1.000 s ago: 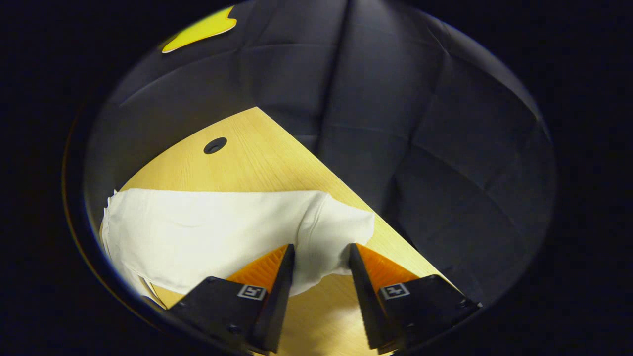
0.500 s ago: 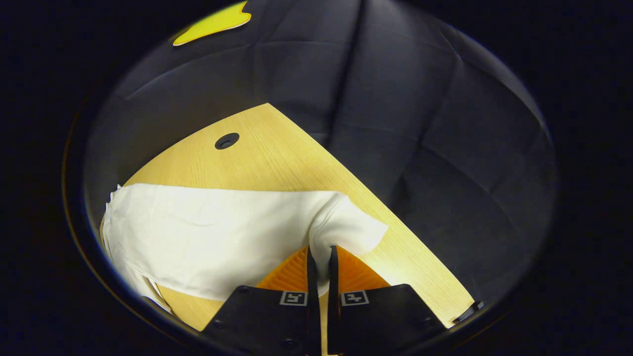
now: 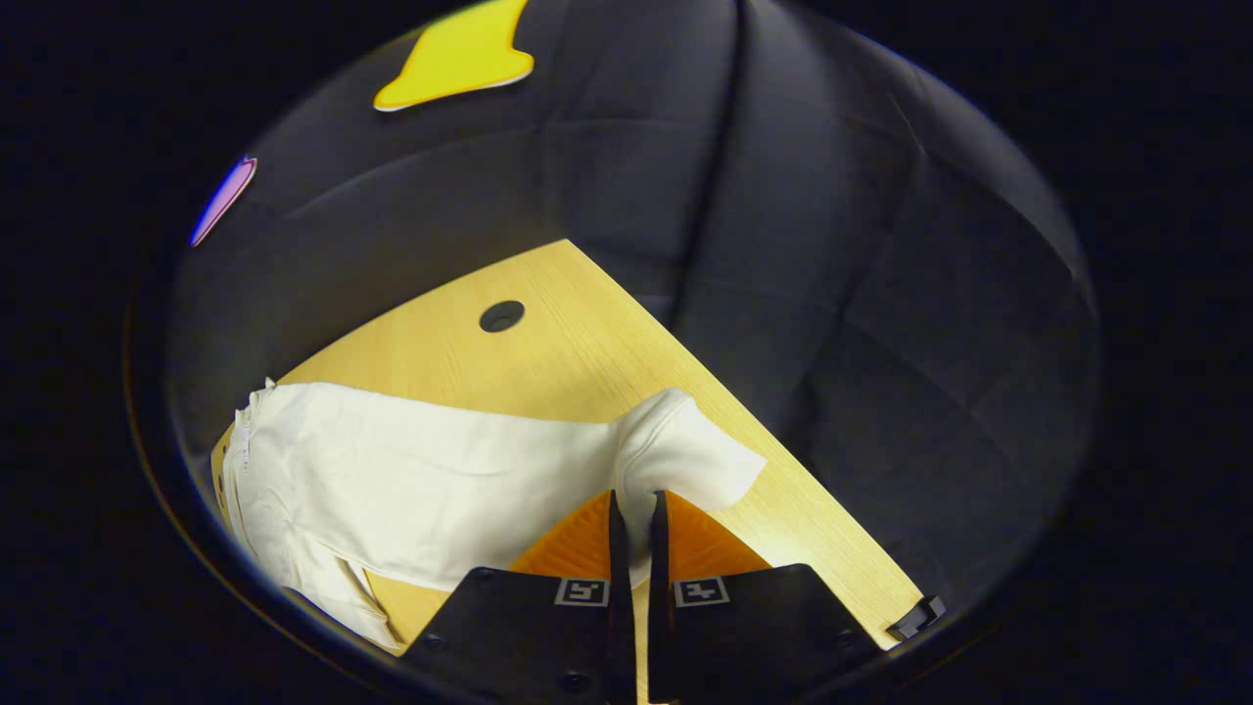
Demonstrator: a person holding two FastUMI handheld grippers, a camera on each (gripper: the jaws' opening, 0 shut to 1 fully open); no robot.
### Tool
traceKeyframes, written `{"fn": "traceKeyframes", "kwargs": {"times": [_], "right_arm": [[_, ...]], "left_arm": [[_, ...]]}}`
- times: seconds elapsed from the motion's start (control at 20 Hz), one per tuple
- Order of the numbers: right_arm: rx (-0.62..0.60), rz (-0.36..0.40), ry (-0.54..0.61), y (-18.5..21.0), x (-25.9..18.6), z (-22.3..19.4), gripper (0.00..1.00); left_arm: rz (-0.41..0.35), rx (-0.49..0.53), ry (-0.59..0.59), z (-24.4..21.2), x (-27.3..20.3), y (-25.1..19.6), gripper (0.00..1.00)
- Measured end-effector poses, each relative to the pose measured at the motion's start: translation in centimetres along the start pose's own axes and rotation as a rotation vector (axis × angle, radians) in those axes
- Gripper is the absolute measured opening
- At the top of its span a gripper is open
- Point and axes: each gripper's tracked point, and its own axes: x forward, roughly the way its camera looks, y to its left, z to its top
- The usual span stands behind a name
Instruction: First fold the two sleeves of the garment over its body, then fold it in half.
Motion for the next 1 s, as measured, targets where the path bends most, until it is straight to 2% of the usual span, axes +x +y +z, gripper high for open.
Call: {"fn": "traceKeyframes", "kwargs": {"times": [0.15, 0.4, 0.55, 0.9, 1.0], "right_arm": [[-0.051, 0.044, -0.039, 4.3, -1.6, 2.2, 0.09], [-0.147, 0.161, -0.093, 13.5, -4.2, 5.0, 0.09], [-0.191, 0.219, -0.117, 18.7, -5.3, 6.1, 0.09], [-0.327, 0.355, -0.121, 32.9, -6.5, 4.4, 0.09], [-0.335, 0.398, -0.110, 37.3, -6.9, 3.3, 0.09]], "left_arm": [[0.015, -0.005, -0.001, -1.0, -0.5, 1.8, 0.97], [0.032, -0.041, -0.003, -1.9, -1.5, 4.7, 0.97], [0.053, -0.003, -0.008, -2.4, -1.5, 6.3, 0.98], [0.060, 0.004, -0.010, -3.0, -0.5, 8.3, 0.97], [0.063, -0.009, -0.004, -3.3, -0.2, 8.9, 0.98]]}}
